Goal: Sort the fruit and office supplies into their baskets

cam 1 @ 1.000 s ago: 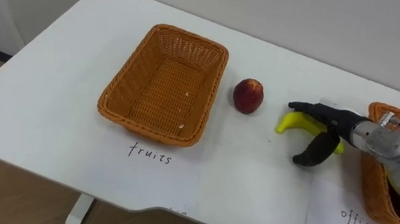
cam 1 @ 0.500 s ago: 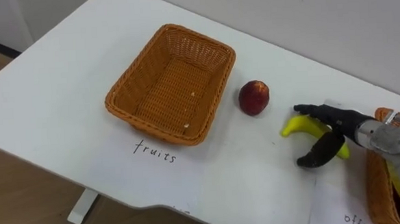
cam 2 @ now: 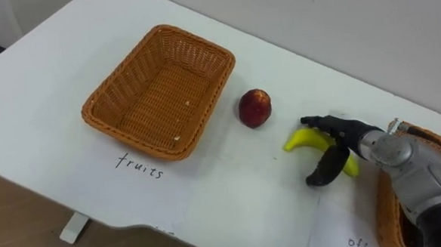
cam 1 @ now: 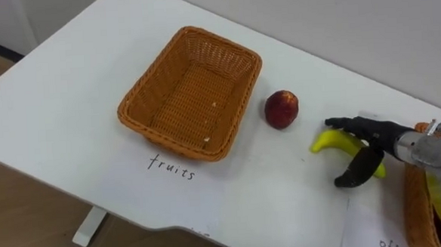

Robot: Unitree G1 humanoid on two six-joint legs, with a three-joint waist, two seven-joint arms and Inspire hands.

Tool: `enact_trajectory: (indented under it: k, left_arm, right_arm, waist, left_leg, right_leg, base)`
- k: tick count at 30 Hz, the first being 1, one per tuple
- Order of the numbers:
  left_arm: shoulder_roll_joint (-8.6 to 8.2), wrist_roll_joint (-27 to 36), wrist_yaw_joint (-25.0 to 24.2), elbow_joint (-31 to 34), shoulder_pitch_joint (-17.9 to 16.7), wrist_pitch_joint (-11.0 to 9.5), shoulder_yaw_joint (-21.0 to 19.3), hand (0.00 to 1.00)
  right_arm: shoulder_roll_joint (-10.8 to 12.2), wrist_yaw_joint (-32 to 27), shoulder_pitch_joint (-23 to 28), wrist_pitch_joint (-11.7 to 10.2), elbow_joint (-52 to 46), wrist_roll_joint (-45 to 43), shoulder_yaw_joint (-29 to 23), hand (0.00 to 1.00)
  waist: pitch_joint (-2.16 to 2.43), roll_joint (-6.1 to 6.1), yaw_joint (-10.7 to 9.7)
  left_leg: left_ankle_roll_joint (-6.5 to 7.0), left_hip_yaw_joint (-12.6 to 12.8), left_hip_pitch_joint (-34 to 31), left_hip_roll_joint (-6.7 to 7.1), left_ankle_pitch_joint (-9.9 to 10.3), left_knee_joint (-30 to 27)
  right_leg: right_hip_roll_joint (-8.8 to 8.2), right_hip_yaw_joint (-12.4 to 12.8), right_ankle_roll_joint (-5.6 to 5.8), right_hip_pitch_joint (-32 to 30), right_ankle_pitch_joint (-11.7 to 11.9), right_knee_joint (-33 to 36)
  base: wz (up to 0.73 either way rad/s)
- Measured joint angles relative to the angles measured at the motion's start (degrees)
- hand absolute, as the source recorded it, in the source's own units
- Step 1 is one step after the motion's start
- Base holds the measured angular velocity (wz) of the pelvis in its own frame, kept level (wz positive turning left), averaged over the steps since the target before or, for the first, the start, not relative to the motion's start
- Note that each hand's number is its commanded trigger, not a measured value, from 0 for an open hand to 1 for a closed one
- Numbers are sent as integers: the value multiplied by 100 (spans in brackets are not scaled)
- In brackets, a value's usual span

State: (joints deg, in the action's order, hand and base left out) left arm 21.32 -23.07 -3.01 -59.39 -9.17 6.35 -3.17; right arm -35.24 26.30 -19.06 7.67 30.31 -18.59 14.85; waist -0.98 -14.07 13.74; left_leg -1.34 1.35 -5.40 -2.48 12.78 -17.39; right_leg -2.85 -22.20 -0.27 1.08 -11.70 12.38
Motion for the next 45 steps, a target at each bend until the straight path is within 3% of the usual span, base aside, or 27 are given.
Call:
enact_trajectory:
  k: [14,28,35,45]
  left_arm:
    - [6,-1,10,5,106,-20,2,0]
    - [5,5,15,-51,112,-42,5,0]
    - [5,116,36,-48,136,-42,1,0]
    - [3,107,154,34,98,-48,-124,0]
  right_arm:
    - [-114,455,-94,182,14,-331,143,100]
    - [-116,682,-102,188,-7,-347,193,100]
    - [-114,689,-100,174,-41,-109,226,100]
    - [-115,692,62,221,-1228,-171,262,100]
  waist:
    - [20,-27,76]
    - [15,-28,86]
    - [30,-57,84]
    - [11,-29,-15]
  left_leg:
    - [-1,-13,10,5,-1,4]
    - [-7,20,151,9,-6,79]
    - [-13,126,314,2,-14,176]
    - [-12,193,377,-11,-13,207]
  right_leg:
    - [2,8,0,9,0,0]
    - [9,36,4,132,5,-65]
    - [8,166,5,190,4,-70]
    - [14,234,7,213,7,-65]
  base:
    - [0]
    - [0]
    - [-8]
    - [-4]
